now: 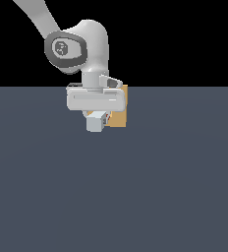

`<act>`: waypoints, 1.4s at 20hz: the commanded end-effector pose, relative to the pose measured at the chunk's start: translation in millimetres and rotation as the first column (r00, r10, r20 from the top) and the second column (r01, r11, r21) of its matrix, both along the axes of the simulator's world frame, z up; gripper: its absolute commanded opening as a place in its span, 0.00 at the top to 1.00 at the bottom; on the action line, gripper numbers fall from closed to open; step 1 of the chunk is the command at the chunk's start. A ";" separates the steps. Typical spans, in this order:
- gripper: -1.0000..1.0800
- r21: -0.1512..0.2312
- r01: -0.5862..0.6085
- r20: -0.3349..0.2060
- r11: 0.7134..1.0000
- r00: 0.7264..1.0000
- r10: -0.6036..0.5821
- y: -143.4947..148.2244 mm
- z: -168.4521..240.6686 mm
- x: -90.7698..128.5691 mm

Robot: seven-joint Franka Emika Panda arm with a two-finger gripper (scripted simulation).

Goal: Insert the peg into the horizontal hole in a box.

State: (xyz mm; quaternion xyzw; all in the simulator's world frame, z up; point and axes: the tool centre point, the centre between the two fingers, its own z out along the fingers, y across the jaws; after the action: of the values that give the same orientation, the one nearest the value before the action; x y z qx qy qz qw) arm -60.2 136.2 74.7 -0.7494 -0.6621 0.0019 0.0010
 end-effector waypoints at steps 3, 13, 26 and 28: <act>1.00 0.001 0.003 0.004 1.000 1.000 -0.003 2.6 2.6 1.4; 1.00 0.002 0.001 0.007 1.000 1.000 -0.002 2.7 5.0 4.9; 1.00 0.002 0.002 0.005 1.000 1.000 -0.002 58.6 3.7 9.4; 1.00 0.002 0.002 0.006 1.000 1.000 -0.002 75.0 4.4 11.6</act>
State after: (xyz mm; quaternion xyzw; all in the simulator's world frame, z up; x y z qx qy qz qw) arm -51.4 197.9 76.4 -0.7501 -0.6613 0.0016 0.0009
